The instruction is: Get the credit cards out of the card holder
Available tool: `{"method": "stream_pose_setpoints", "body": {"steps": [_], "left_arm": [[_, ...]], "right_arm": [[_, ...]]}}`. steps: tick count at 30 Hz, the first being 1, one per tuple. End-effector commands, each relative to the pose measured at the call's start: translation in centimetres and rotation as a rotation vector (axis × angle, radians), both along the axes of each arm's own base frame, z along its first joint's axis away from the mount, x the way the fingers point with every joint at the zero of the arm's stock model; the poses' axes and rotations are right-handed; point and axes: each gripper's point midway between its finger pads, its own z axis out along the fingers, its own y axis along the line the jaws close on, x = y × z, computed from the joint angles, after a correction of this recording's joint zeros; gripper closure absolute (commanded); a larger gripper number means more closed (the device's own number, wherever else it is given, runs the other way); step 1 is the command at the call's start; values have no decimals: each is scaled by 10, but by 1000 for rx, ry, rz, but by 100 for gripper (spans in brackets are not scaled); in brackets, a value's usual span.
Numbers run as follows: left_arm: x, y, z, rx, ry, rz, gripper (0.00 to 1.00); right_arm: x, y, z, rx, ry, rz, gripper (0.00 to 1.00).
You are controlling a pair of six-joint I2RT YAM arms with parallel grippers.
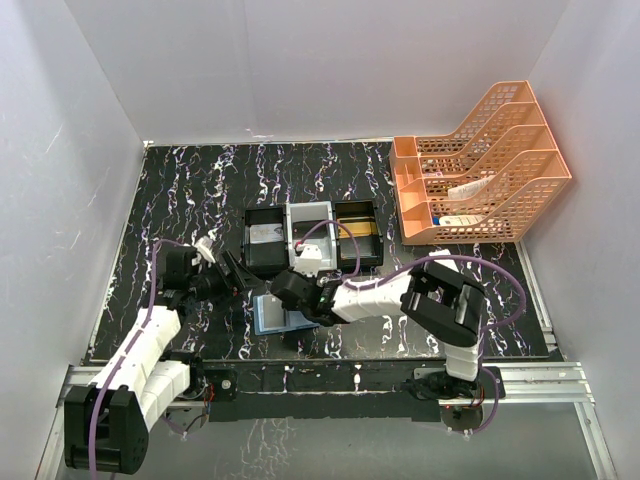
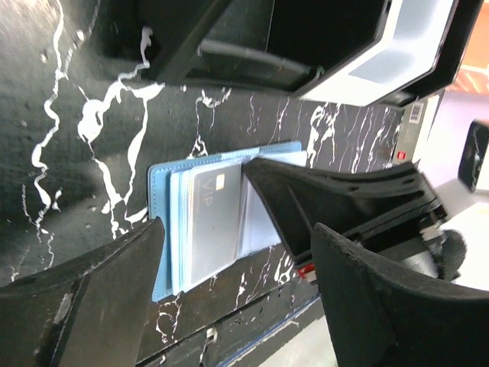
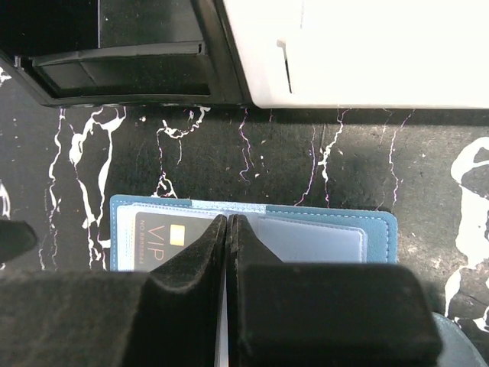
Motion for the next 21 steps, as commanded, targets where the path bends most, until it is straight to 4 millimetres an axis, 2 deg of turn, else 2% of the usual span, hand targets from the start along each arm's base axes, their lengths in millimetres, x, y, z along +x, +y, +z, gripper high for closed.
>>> {"method": "stream_pose_setpoints", "body": {"steps": [1,8,15,21], "left_arm": [[-8,-14,-2,-46,15,-16,26],[-15,-17,-16,-12,44,-20,32],[-17,-28,-20,-48,39,-56,46],[-17,-29,-28,-45,41,-52,47]], "right_arm": [[-21,-12,-28,5,121,91,100],[-20,-21,-32,104,170,96,100],[-21,-29,-41,168,228,89,100],[-20,-29,-43,166,238,93,100]]}}
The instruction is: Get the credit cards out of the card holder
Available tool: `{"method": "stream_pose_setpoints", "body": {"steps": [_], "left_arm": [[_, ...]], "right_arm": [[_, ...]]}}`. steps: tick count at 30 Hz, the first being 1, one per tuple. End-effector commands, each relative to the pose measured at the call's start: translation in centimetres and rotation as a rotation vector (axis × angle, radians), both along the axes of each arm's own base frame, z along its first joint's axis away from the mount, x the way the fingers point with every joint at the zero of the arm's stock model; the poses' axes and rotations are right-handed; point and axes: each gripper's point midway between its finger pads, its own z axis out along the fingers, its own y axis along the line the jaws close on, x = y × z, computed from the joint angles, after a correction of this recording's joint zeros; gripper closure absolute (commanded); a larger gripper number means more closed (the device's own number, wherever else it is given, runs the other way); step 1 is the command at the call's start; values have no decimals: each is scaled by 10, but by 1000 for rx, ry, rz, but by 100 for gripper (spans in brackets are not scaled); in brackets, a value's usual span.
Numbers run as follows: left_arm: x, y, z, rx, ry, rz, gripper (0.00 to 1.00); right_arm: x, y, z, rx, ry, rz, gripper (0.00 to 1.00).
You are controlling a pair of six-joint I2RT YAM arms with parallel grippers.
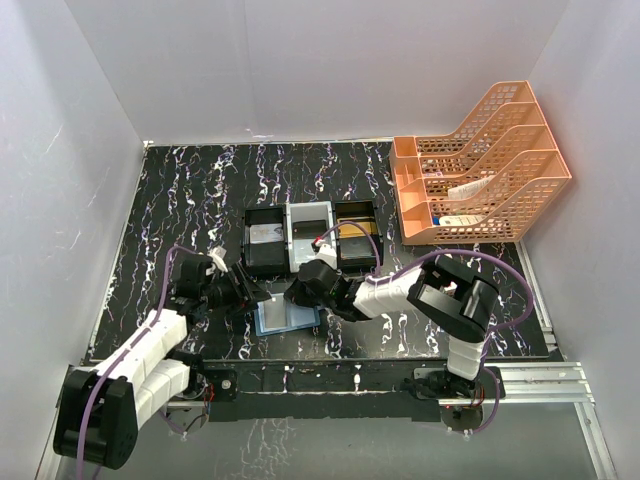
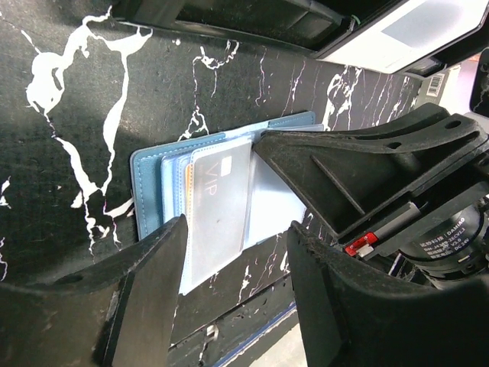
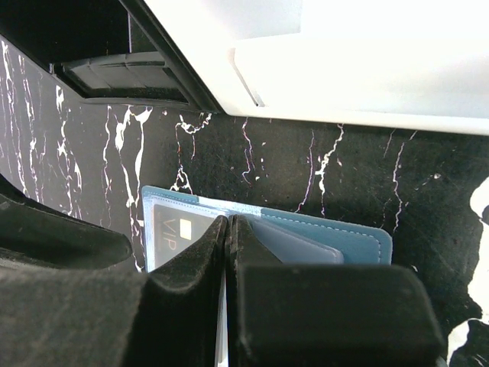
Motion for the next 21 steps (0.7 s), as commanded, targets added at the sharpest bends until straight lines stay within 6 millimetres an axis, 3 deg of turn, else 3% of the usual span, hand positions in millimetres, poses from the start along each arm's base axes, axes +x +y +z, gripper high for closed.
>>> {"method": "stream_pose_setpoints", "body": {"steps": [1,12,21], "left_arm": [[4,-3,1,-15,-23,-1,47],[26,-4,-6,18,-66,1,53],[26,-2,-15,49,-57,-9,53]], "right_arm": [[-23,-26,-41,-146,95,41,100],[-23,-23,-44,-161,103,59,100],[-24,-23,-45,-164,108,63,100]]}}
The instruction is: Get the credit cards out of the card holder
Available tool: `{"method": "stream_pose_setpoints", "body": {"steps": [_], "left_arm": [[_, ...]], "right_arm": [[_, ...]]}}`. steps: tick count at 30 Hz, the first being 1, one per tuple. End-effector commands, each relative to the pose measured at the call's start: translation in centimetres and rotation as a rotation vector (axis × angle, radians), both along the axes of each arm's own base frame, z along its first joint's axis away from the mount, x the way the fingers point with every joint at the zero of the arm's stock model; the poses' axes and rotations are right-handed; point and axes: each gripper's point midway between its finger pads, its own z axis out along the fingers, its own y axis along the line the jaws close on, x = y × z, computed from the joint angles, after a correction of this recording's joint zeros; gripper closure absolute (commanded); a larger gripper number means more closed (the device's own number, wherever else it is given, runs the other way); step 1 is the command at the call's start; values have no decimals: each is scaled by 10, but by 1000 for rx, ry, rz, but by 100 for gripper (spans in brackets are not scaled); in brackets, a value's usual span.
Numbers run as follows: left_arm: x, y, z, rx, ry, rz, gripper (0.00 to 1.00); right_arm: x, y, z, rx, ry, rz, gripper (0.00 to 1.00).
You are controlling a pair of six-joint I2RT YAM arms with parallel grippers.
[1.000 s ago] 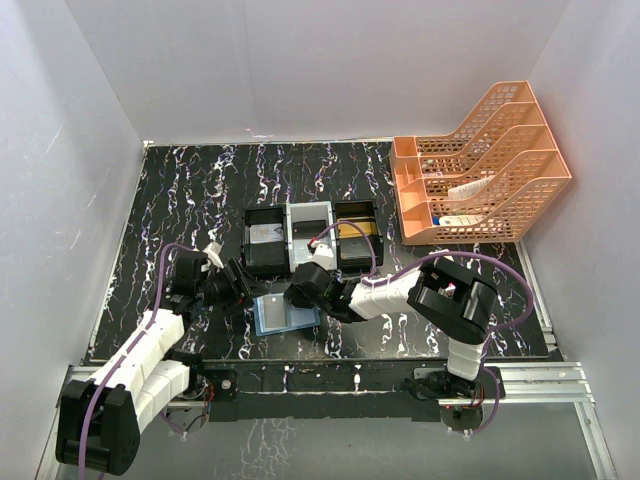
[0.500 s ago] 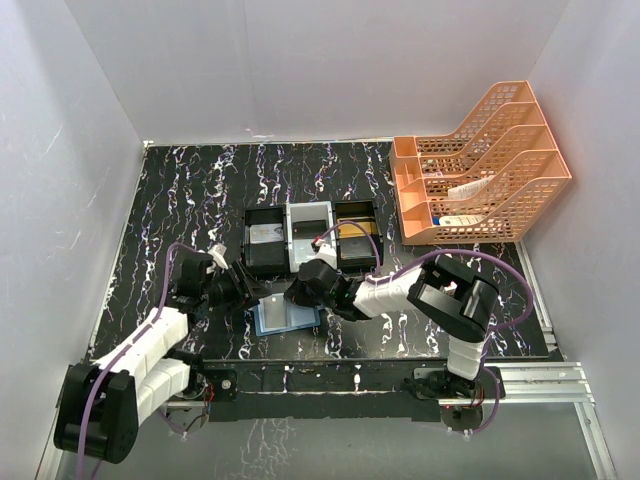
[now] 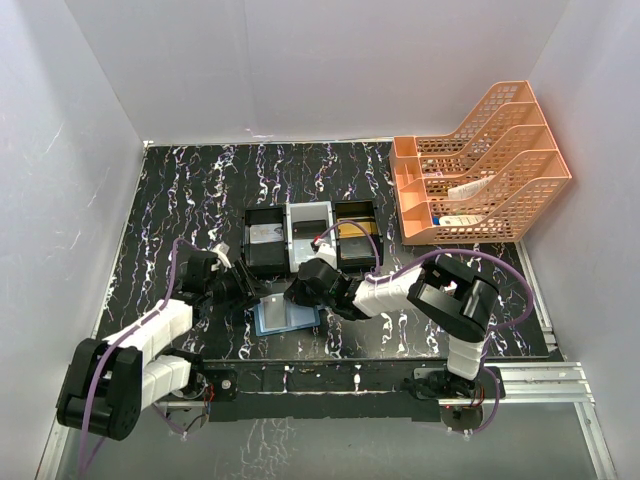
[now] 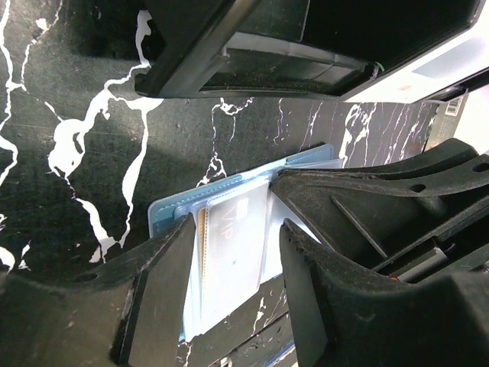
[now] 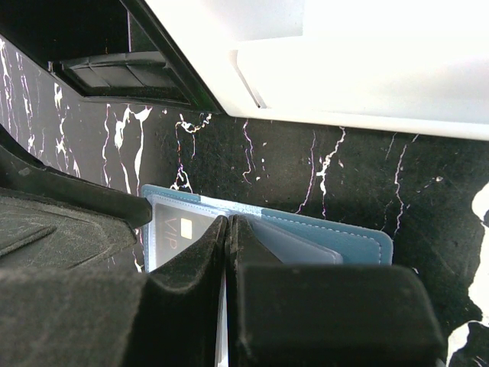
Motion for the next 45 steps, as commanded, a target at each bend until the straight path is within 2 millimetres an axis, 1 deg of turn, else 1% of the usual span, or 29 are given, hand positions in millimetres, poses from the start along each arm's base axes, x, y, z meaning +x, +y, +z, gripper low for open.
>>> {"method": "stream_pose_setpoints", "body": {"steps": [1,6,9,13,17,21,26,32,35,41,45], "left_arm": [[5,-2,3,5,-42,-21,53],[2,-8,2,-25,-41,-53,55],[-4,-10,-3,-36,-15,-68,55],[-8,-15,-2,-68,-12,-84,57],[-9,-20,6,-108,-26,-103,57],[-9,-27,18,-162,-46,-117,60],[-7,-32,34,-198,-79,-136,67],[-9,-39,45,-236,-97,-189,74],[-14,-43,46,-259,-83,-219,74],[-18,-45,40,-247,-57,-235,69],[-16,-46,38,-252,-52,-221,67]], "right_arm": [[-24,-23,-45,-161,97,50,100],[-24,-22,-46,-162,100,53,100],[-24,-22,-46,-161,99,52,100],[-24,-22,-45,-159,101,54,100],[-25,-21,-46,-158,105,57,100],[-25,-21,-46,-157,107,59,100],[-25,-20,-44,-152,104,60,100],[-25,-18,-40,-136,94,69,100],[-24,-17,-38,-131,90,70,100],[-25,-15,-35,-111,85,79,100],[-26,-14,-34,-105,83,82,100]]}}
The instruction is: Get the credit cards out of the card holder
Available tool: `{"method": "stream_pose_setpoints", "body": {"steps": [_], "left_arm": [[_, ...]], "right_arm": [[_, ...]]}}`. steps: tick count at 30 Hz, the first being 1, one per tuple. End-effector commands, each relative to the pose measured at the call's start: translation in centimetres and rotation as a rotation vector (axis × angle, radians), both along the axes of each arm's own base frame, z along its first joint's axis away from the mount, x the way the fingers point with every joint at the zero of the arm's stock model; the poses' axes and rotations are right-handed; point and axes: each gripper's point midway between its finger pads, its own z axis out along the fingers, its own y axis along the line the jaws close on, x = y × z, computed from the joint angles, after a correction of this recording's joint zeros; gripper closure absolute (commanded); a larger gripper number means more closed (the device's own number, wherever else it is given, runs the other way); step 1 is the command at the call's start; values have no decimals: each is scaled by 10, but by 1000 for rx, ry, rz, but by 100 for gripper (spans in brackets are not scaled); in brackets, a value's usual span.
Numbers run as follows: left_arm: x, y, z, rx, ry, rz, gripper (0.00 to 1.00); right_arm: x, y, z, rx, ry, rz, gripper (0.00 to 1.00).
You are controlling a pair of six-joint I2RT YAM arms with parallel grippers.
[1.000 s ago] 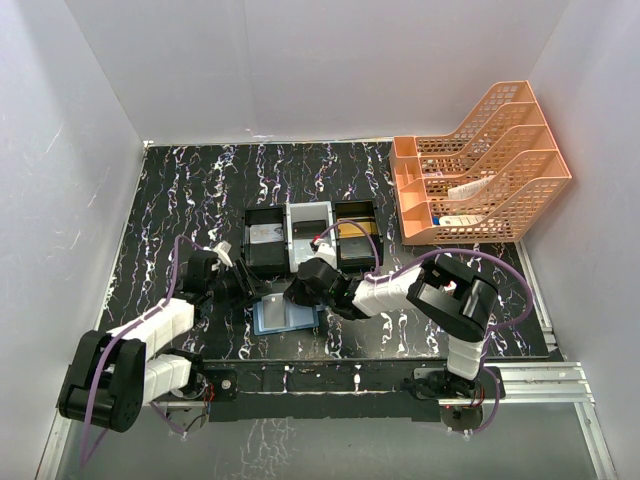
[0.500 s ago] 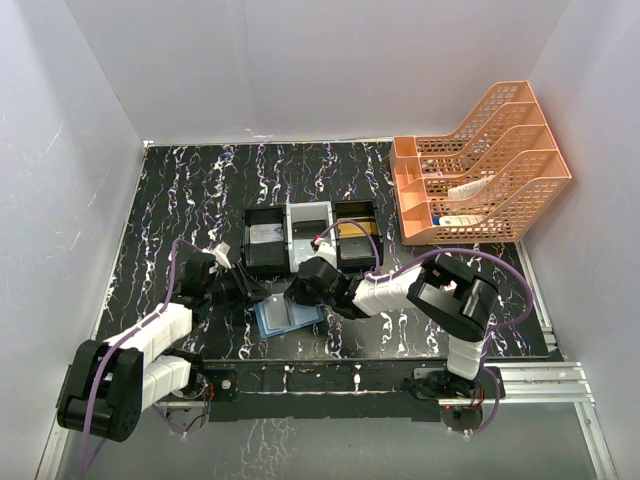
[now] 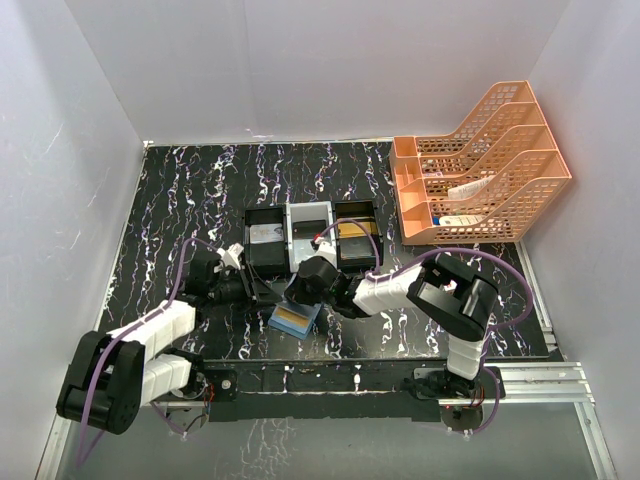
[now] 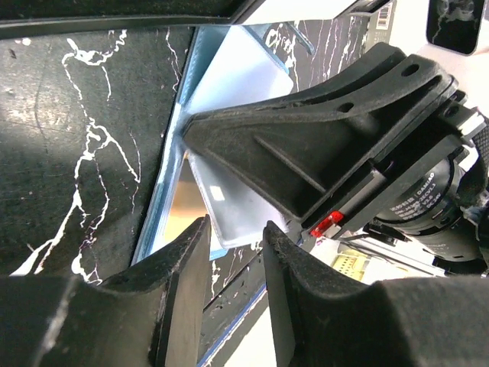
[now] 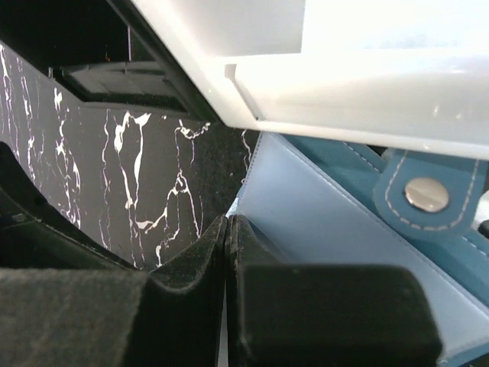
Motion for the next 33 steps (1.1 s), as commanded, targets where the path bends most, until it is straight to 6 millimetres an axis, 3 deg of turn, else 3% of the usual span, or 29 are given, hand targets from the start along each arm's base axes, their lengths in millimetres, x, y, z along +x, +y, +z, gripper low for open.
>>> {"method": "stream_pose_setpoints", "body": {"steps": [1,7,13,19,22,27,33], "left_arm": [[7,-8,13,-40,-33,-15,67],[12,-1,5,29,-2,29,68],[22,5,20,52,-82,97,68],[20,5,9,65,-13,105,67],[24,24,10,170,-35,189,65],[28,55,18,298,-70,337,63],[29,70,29,353,-110,396,62]], "right_arm": [[-32,-13,-34,-101,90,85,100],[-31,-12,-27,-95,69,95,100],[-27,-12,-8,-79,13,110,95],[-27,-10,4,-64,-16,138,89],[-24,-11,30,-49,-98,169,75],[-24,-17,58,-111,-269,307,54],[-38,-22,52,-263,-362,589,33]]}}
